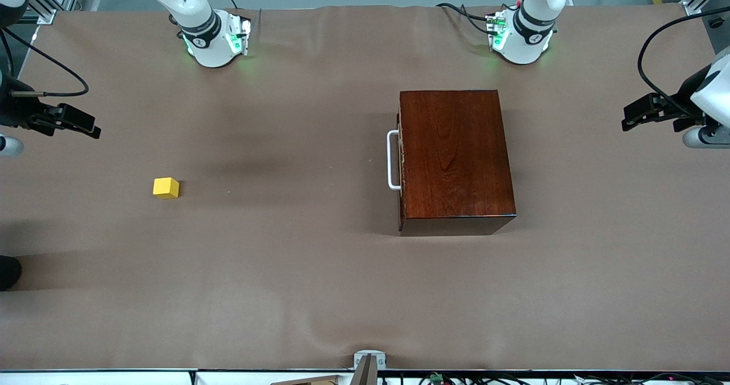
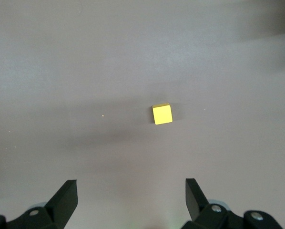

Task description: Open drawer, take yellow block, close drawer

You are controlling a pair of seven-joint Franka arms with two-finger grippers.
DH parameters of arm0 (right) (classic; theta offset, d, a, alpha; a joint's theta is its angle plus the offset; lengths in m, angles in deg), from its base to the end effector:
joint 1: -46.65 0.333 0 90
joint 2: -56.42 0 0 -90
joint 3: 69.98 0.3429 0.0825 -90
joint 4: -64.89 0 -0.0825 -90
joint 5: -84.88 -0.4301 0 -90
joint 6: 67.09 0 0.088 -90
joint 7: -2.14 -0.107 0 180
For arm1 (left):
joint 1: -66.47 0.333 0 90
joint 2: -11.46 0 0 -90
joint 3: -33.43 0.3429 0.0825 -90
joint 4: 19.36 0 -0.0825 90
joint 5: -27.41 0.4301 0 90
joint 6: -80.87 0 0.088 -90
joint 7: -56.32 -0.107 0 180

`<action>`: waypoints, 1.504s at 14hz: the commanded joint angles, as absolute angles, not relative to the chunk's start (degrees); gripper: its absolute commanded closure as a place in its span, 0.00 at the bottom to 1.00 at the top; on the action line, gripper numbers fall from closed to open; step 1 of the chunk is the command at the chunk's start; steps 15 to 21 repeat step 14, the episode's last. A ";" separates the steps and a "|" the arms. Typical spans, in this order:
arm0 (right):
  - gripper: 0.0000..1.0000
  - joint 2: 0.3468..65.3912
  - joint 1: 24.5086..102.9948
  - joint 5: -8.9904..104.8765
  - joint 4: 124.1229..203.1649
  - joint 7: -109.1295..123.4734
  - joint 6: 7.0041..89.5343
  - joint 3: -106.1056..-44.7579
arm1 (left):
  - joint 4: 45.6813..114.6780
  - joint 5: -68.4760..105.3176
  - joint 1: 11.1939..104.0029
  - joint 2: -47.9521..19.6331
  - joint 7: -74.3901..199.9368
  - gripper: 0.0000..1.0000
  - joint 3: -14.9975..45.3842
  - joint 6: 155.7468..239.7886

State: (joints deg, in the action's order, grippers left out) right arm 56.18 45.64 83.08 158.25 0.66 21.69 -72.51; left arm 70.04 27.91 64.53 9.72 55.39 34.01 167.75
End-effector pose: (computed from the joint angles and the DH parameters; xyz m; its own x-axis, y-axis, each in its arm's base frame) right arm 0.5961 -0.0334 0.6169 0.9926 -0.0866 -0.0848 -0.0894 -0.9956 -0.0290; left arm 0.6042 -0.0135 0.6339 0.9964 -0.0394 -0.0744 -0.0401 -0.9992 -0.0078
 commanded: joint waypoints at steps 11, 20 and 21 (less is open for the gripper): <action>0.00 56.77 45.95 84.09 158.05 1.09 21.33 -72.53 | 68.62 28.29 64.63 8.83 54.82 0.00 33.17 167.26; 0.00 56.77 45.95 84.09 157.96 1.09 21.33 -72.53 | 68.62 28.20 65.33 8.56 54.74 0.00 33.25 167.26; 0.00 56.77 45.95 84.09 157.96 1.09 21.33 -72.53 | 68.62 28.20 65.33 8.56 54.74 0.00 33.25 167.26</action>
